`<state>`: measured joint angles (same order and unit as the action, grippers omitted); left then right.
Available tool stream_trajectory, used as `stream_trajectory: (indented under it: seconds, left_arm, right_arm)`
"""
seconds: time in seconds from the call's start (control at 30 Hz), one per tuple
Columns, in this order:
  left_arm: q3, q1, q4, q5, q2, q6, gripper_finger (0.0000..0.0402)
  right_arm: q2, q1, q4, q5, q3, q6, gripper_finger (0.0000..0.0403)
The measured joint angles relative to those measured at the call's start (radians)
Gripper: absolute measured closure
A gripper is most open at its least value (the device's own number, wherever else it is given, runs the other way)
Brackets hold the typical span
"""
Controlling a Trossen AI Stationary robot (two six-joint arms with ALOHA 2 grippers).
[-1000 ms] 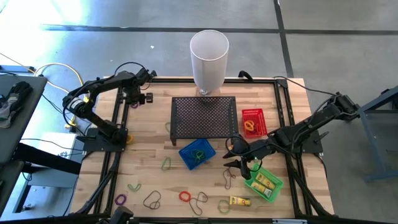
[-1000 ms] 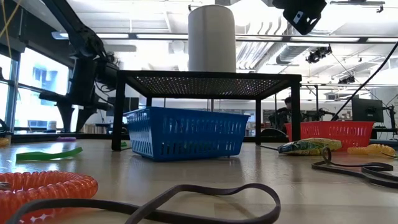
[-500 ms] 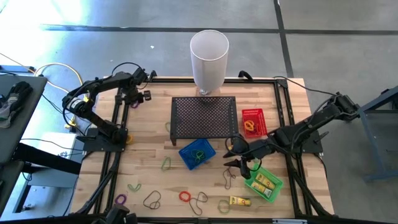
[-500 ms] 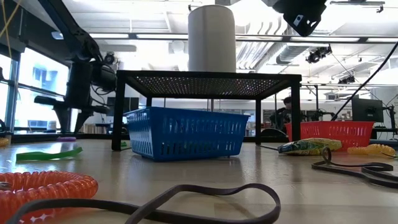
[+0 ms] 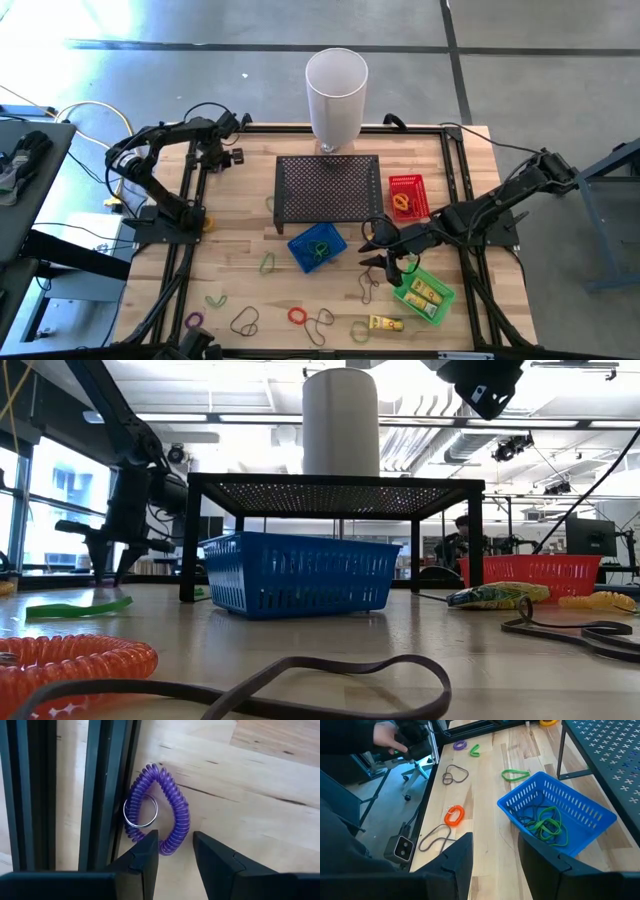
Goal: Pick & Place Office Desk Supplies
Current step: Put the violet spring keychain into the red bin
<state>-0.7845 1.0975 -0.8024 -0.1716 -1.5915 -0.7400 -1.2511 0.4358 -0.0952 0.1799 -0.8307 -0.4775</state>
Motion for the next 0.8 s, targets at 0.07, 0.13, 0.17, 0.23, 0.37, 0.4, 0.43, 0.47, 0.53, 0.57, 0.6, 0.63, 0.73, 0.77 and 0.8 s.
stream_trajectory:
  seconds: [0.07,0.13,0.17,0.23,0.37,0.4,0.43,0.47,0.53,0.57,0.6,0.63,0.73,0.77,0.8]
  left_arm:
    - [0.0,0.002,0.002,0.0,-0.009,0.005,0.0282]
    - [0.002,0.002,0.004,0.0,-0.016,0.009,0.0288]
    - [0.002,0.001,0.003,0.0,-0.019,0.01,0.0294]
    - [0.003,0.001,0.006,-0.002,-0.02,0.01,0.031]
    - [0.009,0.001,0.016,-0.003,-0.021,0.025,0.036]
    - [0.009,-0.002,0.015,-0.002,-0.021,0.031,0.0373]
    - [0.009,-0.007,0.016,-0.003,-0.021,0.038,0.0384]
    - [0.01,-0.011,0.016,-0.005,-0.021,0.05,0.039]
    - [0.01,-0.018,0.015,-0.007,-0.021,0.072,0.0394]
    - [0.01,-0.022,0.012,-0.009,-0.019,0.08,0.0396]
    - [0.01,-0.027,0.007,-0.011,-0.013,0.081,0.0397]
    - [0.011,-0.034,0.002,-0.014,-0.004,0.081,0.0397]
    - [0.013,-0.077,-0.007,-0.021,0.044,0.082,0.0398]
    - [0.015,-0.096,-0.011,-0.018,0.069,0.082,0.0398]
    - [0.02,-0.117,-0.05,-0.009,0.098,0.081,0.0399]
  right_arm:
    - [0.0,0.0,0.0,0.0,0.0,-0.001,0.0258]
    - [0.0,0.0,0.0,0.0,0.0,-0.006,0.0258]
    - [0.0,0.0,-0.001,0.0,0.0,-0.012,0.0258]
    - [0.0,0.0,-0.007,0.0,0.0,-0.018,0.0258]
    - [0.0,0.0,-0.007,0.003,0.0,-0.019,0.0258]
    - [0.0,0.0,-0.007,0.003,0.0,-0.018,0.0258]
    - [0.0,0.0,-0.007,0.003,0.0,-0.018,0.0258]
    - [0.0,0.0,-0.007,0.004,0.0,-0.017,0.0258]
    - [0.0,0.0,-0.007,0.003,0.0,-0.017,0.0258]
    - [0.0,0.0,-0.007,0.003,0.0,-0.018,0.0258]
    - [0.0,0.0,-0.007,0.003,0.0,-0.018,0.0258]
    - [0.0,0.0,-0.007,0.003,0.0,-0.018,0.0258]
    - [0.0,0.0,-0.007,0.003,0.0,-0.019,0.0258]
    - [0.0,0.0,-0.006,0.003,0.0,-0.019,0.0258]
    - [0.0,0.0,-0.006,0.003,0.0,-0.019,0.0258]
